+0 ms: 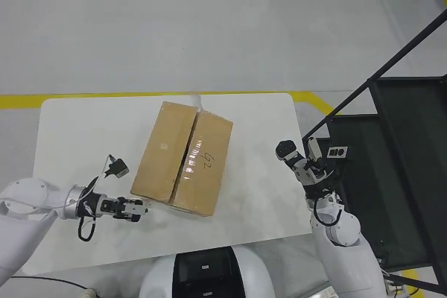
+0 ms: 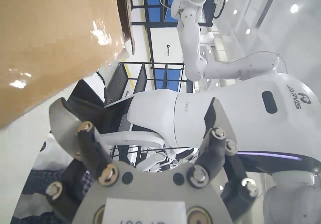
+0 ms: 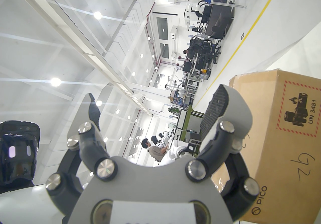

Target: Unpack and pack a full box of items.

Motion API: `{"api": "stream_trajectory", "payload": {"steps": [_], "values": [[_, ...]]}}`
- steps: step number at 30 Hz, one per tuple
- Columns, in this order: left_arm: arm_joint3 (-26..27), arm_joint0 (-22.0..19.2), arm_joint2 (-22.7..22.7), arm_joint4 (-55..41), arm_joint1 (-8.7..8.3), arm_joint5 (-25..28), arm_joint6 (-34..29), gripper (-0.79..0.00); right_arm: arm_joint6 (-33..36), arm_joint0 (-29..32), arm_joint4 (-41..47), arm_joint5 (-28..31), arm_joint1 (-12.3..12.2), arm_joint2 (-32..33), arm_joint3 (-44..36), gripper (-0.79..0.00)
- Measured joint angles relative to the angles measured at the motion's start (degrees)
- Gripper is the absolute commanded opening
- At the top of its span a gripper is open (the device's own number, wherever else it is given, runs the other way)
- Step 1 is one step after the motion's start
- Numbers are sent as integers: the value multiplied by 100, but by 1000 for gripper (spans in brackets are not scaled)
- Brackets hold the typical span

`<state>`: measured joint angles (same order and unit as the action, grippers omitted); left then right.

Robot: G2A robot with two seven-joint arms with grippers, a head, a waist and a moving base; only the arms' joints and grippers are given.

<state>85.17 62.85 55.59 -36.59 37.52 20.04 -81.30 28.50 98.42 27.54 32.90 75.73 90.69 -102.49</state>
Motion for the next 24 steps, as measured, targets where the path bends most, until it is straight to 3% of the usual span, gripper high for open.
{"api": "stream_trajectory", "payload": {"steps": [8, 24], "values": [[-4, 132, -3, 300, 50, -213, 511, 0, 0, 0, 0, 0, 0, 0, 0, 0], [-844, -375, 53, -391, 381, -247, 1528, 0, 0, 0, 0, 0, 0, 0, 0, 0]]}}
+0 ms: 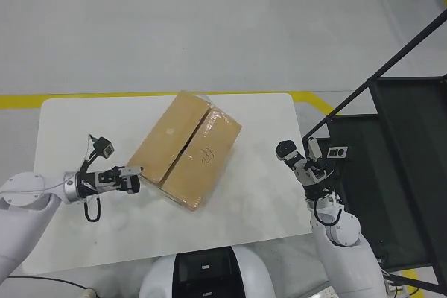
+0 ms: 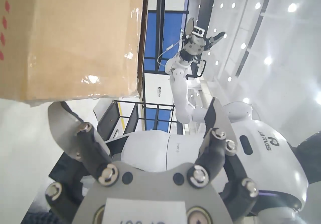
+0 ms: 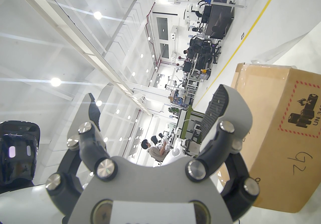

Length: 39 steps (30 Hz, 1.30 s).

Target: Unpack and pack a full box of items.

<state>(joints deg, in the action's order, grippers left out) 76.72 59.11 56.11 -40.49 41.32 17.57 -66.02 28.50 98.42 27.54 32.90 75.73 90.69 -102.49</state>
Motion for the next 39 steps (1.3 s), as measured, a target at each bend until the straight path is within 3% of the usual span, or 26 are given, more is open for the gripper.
{"api": "stream_trajectory", "payload": {"steps": [4, 10, 16, 24, 34, 39], "values": [[-198, -121, 12, -111, 73, 34, 41, 0, 0, 0, 0, 0, 0, 0, 0, 0], [-290, -61, 224, -311, 70, 186, -395, 0, 0, 0, 0, 0, 0, 0, 0, 0], [-49, 372, 773, -759, -50, 588, -942, 0, 0, 0, 0, 0, 0, 0, 0, 0], [370, 949, 1490, -1239, -133, 961, -834, 0, 0, 0, 0, 0, 0, 0, 0, 0], [438, 993, 1559, -1125, -129, 1025, -659, 0, -20, -63, -15, -118, -4, -10, -8, 0], [438, 993, 1559, -1125, -129, 1025, -660, 0, 249, -658, -82, -565, -27, -161, 379, 0]]}}
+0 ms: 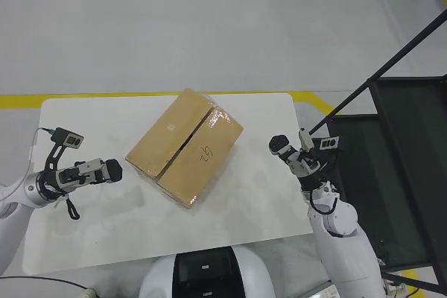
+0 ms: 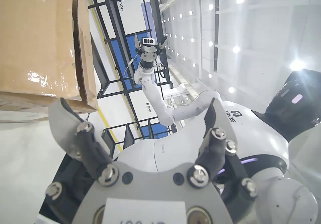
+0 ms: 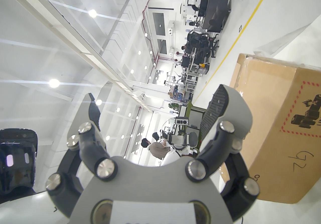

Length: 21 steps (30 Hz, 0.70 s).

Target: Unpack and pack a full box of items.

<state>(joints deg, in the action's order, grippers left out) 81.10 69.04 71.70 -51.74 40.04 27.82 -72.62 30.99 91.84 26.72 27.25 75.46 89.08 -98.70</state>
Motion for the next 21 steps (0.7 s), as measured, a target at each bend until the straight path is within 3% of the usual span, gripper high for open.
{"api": "stream_trajectory", "payload": {"steps": [14, 21], "values": [[0, 0, 0, 0, 0, 0, 0, 0, -238, -2177, -1421, 243, 54, -672, 2645, 0], [0, 0, 0, 0, 0, 0, 0, 0, -698, -3096, -1870, 356, 157, -1111, 3754, 0]]}}
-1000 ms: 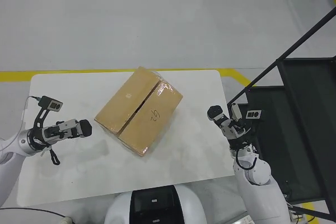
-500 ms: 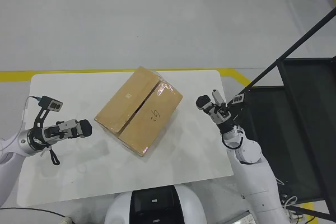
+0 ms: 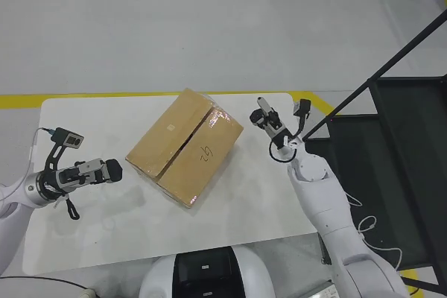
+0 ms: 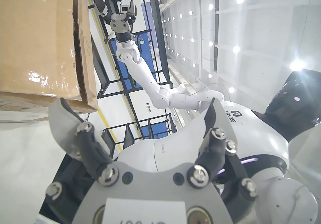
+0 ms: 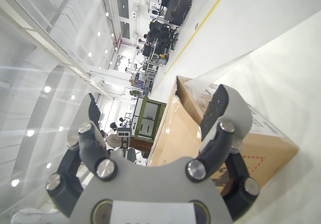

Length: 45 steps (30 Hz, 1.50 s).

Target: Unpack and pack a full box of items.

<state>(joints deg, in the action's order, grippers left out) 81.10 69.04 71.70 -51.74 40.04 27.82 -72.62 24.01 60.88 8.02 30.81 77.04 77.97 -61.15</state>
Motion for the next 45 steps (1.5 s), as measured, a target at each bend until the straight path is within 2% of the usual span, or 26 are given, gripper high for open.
{"api": "stream_trajectory", "payload": {"steps": [4, 9, 14, 18, 23, 33, 40, 45], "values": [[0, 0, 0, 0, 0, 0, 0, 0, 70, -269, -164, 52, 44, -234, 468, 0], [0, 0, 0, 0, 0, 0, 0, 0, 155, -323, -181, 259, 77, -399, 753, 0], [0, 0, 0, 0, 0, 0, 0, 0, 467, -140, -136, 424, 47, -408, 629, 0], [0, 0, 0, 0, 0, 0, 0, 0, 843, 259, -175, 439, -28, -344, 166, 0], [0, 0, 0, 0, 0, 0, 0, 0, 978, 736, -361, 269, -113, -229, -418, 0], [0, 0, 0, 0, 0, 0, 0, 0, 1422, 2115, -565, -60, -285, -65, -2073, 0], [0, 1, 1, 2, 0, -2, 2, 0, 1691, 2774, -590, -213, -371, -38, -2838, 0], [-50, 167, 187, 285, 5, -83, 633, 0, 1679, 3041, -536, -237, -420, 34, -3194, 0]]}}
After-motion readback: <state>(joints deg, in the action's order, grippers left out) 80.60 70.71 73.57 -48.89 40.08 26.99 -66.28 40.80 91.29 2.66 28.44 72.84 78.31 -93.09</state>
